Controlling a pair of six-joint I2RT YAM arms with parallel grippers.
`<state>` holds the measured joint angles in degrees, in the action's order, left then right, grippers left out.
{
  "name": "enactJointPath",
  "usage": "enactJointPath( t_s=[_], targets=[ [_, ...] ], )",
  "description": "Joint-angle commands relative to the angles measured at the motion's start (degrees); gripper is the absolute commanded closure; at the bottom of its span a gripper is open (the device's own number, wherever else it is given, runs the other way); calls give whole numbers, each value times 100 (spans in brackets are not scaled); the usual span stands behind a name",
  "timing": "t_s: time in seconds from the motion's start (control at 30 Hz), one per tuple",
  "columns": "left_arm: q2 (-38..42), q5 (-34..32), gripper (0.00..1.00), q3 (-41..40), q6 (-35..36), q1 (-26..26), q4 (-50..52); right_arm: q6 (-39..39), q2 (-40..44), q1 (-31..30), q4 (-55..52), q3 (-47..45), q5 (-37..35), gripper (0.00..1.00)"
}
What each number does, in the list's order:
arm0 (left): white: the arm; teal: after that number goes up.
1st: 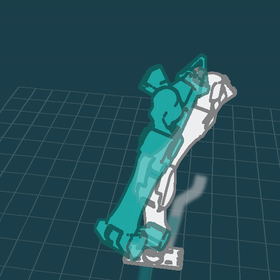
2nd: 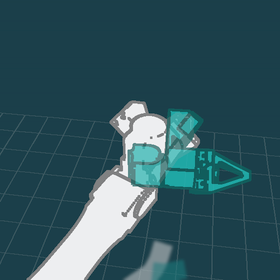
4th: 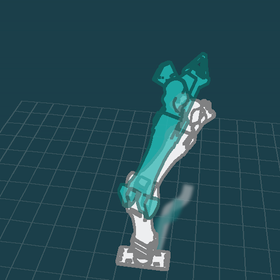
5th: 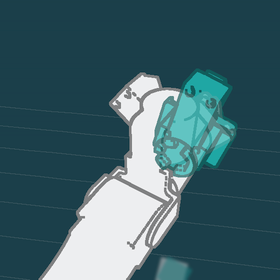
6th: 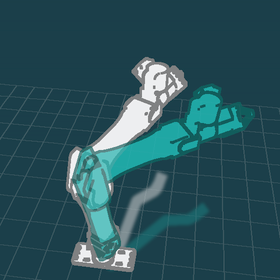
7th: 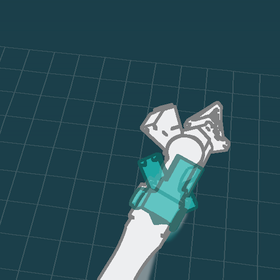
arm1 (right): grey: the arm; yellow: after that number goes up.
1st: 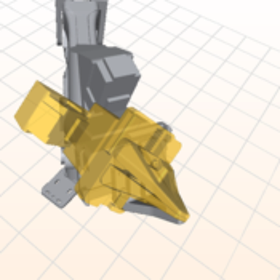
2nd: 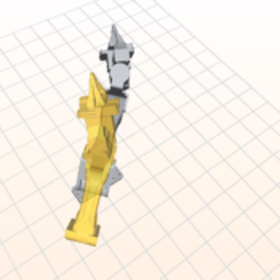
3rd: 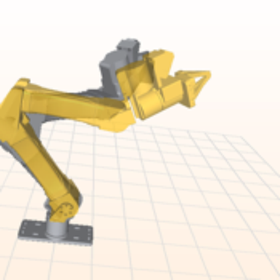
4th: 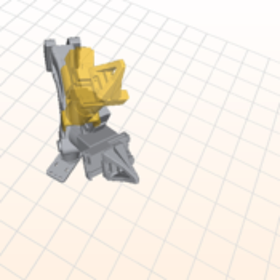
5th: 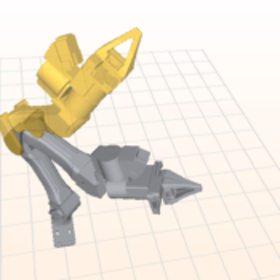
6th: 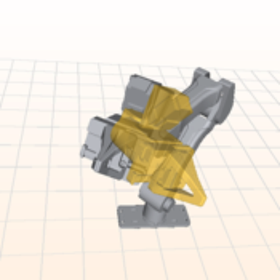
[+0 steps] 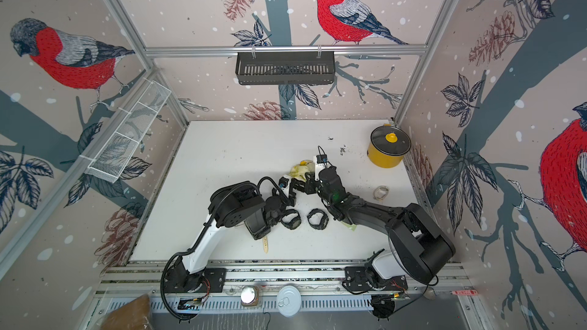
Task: Wipe the watch dial
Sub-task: Wipe the dirt from the watch dial.
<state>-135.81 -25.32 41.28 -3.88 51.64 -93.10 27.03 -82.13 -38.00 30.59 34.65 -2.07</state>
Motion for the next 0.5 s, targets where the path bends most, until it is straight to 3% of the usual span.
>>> enactJointPath(
  t_s=[0.0, 0.13, 0.27, 0.47],
  targets=[
    [-246, -109, 100, -135, -355, -22, -996, -19, -363, -192, 116, 481, -558, 94],
    [-238, -22, 100, -153, -358, -38, -985, -83, -1262, -404, 258, 887, -801, 95],
    [-209, -26, 100, -130, -390, -49, -894, 79, -1827, -617, 549, 600, -855, 95],
    [-211, -15, 100, -132, -368, -49, -903, 459, -1717, -964, 806, -352, -1063, 95]
  ],
)
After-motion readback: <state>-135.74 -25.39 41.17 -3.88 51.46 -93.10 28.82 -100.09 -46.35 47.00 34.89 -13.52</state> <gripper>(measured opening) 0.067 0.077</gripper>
